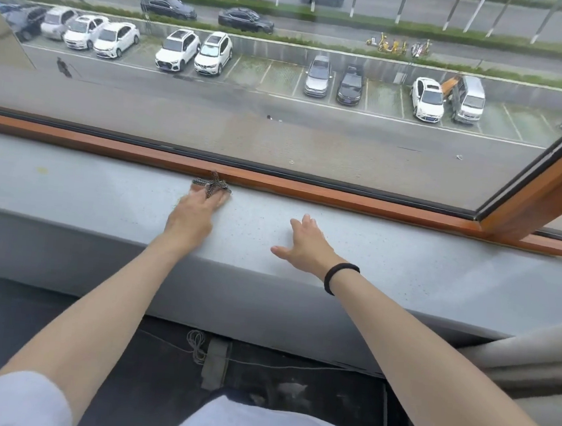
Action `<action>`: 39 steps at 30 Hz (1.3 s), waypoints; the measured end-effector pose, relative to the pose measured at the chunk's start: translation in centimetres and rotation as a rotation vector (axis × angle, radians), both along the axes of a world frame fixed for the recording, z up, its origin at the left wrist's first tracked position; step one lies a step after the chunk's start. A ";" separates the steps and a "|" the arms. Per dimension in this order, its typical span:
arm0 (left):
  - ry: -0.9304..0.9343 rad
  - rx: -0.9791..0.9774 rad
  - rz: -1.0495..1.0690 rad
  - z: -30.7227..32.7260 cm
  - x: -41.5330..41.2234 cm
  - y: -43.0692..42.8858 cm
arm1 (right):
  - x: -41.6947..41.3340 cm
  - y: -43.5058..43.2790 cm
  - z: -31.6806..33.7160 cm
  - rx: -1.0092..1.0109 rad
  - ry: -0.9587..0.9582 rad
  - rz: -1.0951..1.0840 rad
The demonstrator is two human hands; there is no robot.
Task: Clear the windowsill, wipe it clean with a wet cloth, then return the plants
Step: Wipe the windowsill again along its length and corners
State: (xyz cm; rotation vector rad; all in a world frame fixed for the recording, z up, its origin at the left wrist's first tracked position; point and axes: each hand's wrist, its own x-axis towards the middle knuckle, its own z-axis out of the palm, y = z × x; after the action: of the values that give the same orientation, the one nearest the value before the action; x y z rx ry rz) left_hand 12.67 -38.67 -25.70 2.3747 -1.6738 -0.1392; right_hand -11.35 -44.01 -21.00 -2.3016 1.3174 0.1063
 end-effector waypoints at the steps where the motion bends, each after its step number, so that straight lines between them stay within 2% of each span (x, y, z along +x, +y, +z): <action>1: 0.029 0.022 0.061 0.3 -0.3 -0.2 | 1.0 0.0 -0.1 -0.018 0.013 0.020; 3: 0.082 0.023 -0.003 0.7 -3.4 -0.5 | 2.4 -0.1 -0.2 -0.029 0.031 0.024; 6: 0.122 -0.079 -0.397 -0.2 -6.4 0.7 | 3.7 -0.1 -0.6 0.017 0.075 0.013; 8: 0.106 -0.127 -0.492 -0.5 -4.4 1.0 | 3.8 -0.1 -0.8 0.039 0.102 0.017; 13: 0.067 0.000 -0.110 0.1 0.2 -2.5 | 3.4 -0.3 -0.8 0.057 0.060 0.000; 15: 0.084 0.014 -0.204 0.5 -1.6 -2.5 | 3.3 -0.4 -1.2 0.069 0.040 -0.003; 18: 0.005 -0.104 -0.549 -0.5 -2.8 0.3 | 3.3 -0.5 -1.3 0.077 0.030 -0.012; 19: -0.021 -0.112 -0.590 -0.6 -2.0 0.3 | 3.4 -0.5 -1.2 0.082 0.030 -0.019; 24: -0.005 0.086 -0.238 2.0 -0.9 -4.2 | 3.3 -0.2 -1.0 0.092 0.020 -0.030; 26: 0.038 0.070 -0.310 2.0 -2.3 -2.7 | 3.4 -0.3 -1.2 0.096 0.013 -0.029; 29: 0.135 -0.056 -0.494 1.1 -2.4 2.0 | 3.5 -0.2 -1.2 0.097 0.009 -0.032; 31: 0.092 -0.061 -0.460 1.3 -0.8 1.1 | 3.4 -0.2 -1.1 0.102 0.014 -0.032; 33: 0.011 0.023 -0.308 1.8 0.5 -1.9 | 3.3 -0.2 -1.1 0.109 0.004 -0.033; 36: 0.055 0.077 -0.154 1.9 -0.2 -4.5 | 3.2 -0.1 -1.1 0.117 -0.023 -0.042; 39: 0.153 0.019 -0.329 1.0 -3.0 -0.6 | 3.2 -0.1 -1.3 0.112 -0.023 -0.038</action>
State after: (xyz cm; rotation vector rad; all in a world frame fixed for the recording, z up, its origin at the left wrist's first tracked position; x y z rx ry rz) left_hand 9.70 -39.23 -24.73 2.0235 -1.9780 -0.3834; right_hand -8.14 -44.13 -22.26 -2.1771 1.3094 0.1366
